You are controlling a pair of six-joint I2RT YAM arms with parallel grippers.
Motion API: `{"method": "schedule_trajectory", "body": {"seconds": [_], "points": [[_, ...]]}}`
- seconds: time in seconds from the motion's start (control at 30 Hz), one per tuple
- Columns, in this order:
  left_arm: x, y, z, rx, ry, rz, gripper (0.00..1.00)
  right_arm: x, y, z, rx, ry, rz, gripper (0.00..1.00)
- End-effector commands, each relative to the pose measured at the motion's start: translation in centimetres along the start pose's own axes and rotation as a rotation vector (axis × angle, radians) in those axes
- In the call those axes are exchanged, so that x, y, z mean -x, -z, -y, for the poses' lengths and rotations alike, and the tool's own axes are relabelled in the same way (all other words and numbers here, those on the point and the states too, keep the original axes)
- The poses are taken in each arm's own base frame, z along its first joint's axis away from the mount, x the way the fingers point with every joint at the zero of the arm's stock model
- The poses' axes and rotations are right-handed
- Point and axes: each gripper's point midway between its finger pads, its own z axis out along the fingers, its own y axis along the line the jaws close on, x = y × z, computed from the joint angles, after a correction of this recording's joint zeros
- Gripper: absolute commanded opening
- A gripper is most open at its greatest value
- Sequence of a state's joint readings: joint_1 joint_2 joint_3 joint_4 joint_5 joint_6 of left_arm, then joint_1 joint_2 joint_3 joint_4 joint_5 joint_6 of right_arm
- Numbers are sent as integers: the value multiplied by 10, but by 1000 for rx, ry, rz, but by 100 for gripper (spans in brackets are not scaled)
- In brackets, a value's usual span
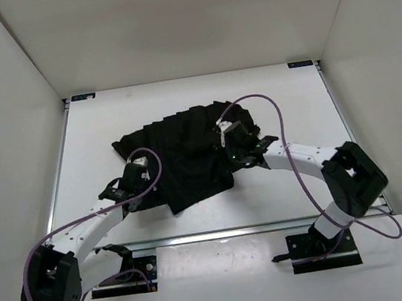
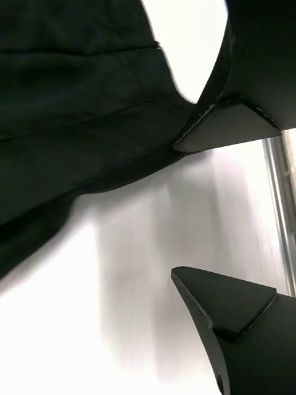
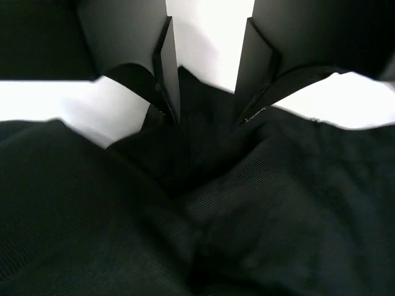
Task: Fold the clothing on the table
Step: Flatten the skirt out
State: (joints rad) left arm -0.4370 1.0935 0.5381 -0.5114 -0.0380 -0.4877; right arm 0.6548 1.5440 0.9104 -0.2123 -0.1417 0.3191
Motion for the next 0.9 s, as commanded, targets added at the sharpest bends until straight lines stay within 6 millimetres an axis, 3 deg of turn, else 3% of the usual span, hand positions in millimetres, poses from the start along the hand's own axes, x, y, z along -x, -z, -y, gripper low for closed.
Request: {"method": "schedule_trajectory", "body": {"seconds": [0.0, 0.17, 0.27, 0.33, 0.37, 0.47, 0.67, 0.87], "points": [[5, 2, 36, -147, 85, 58, 86, 5, -10, 13, -99, 22, -16, 38], [6, -2, 56, -224, 138, 81, 87, -11, -22, 27, -183, 21, -63, 40], [2, -6, 62, -244, 152, 79, 86, -16, -28, 46, -257, 7, -88, 40], [2, -8, 62, -248, 163, 79, 84, -22, -32, 47, -262, 17, -115, 39], [0, -9, 62, -245, 160, 75, 82, -23, -34, 54, -277, 8, -122, 35], [5, -4, 61, -239, 154, 94, 74, -25, -35, 51, -267, 3, -129, 1], [13, 18, 49, -263, 184, 142, 82, -14, -26, 43, -217, -23, -78, 0], [-2, 22, 62, -339, 200, 125, 83, -24, -34, 46, -217, -18, -127, 0]]}}
